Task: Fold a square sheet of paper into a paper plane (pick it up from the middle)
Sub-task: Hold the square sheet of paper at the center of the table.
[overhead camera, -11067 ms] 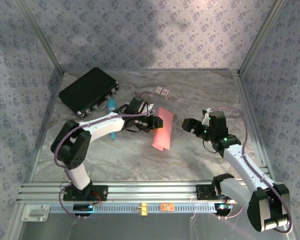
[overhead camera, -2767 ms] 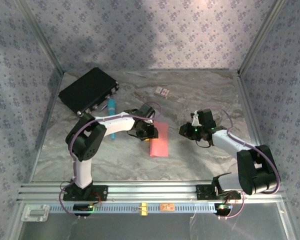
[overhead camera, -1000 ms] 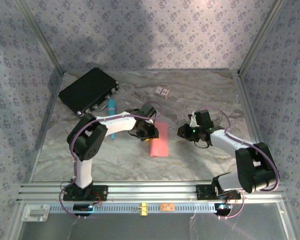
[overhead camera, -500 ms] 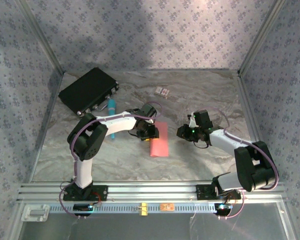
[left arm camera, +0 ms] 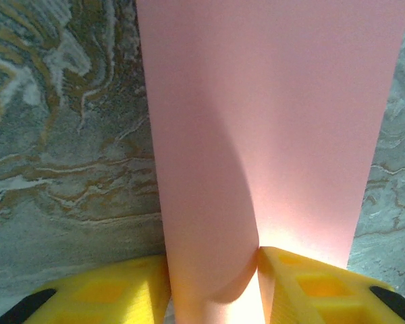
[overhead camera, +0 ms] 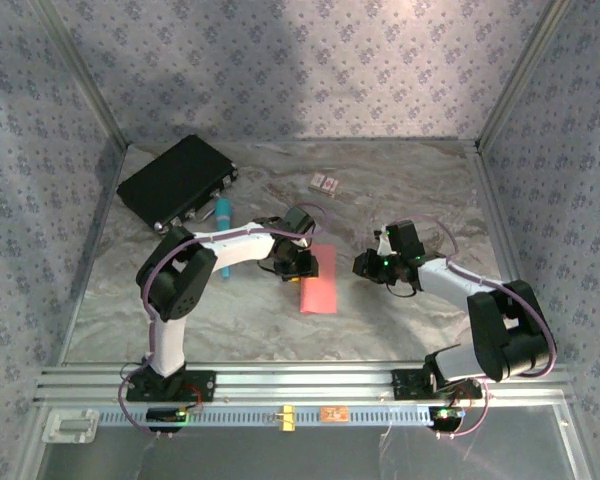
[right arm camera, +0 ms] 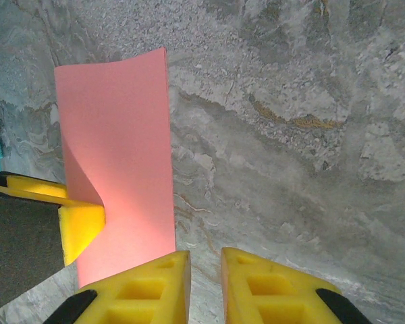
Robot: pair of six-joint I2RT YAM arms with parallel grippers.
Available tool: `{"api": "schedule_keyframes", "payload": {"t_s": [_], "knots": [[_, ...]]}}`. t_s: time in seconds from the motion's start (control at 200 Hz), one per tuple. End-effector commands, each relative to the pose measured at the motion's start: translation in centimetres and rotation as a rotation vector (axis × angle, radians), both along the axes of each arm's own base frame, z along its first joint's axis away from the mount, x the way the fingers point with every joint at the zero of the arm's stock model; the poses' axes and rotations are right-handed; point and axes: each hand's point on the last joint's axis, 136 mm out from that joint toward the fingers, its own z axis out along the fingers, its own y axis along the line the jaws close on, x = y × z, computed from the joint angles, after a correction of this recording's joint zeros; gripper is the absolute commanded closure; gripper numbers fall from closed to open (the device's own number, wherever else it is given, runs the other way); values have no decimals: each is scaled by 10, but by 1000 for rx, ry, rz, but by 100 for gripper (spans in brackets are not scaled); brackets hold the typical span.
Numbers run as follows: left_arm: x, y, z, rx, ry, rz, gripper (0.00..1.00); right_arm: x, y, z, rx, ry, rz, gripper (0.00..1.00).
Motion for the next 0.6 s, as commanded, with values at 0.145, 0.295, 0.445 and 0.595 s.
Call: {"api": "schedule_keyframes", "payload": {"t_s": [0.145,0.295,0.445,0.595], "knots": [[-15,34,-54,192,58,-6,59,1,4,2,7,2,6,80],[-15,31,-53,174,58,1,59,1,4,2,6,1,7,80],[-16,32,-54,177,61,0,59,1,5,3,8,0,9,80],[-16,33,-54,181,60,0,59,2,9,5,26,-8,24,80]]}}
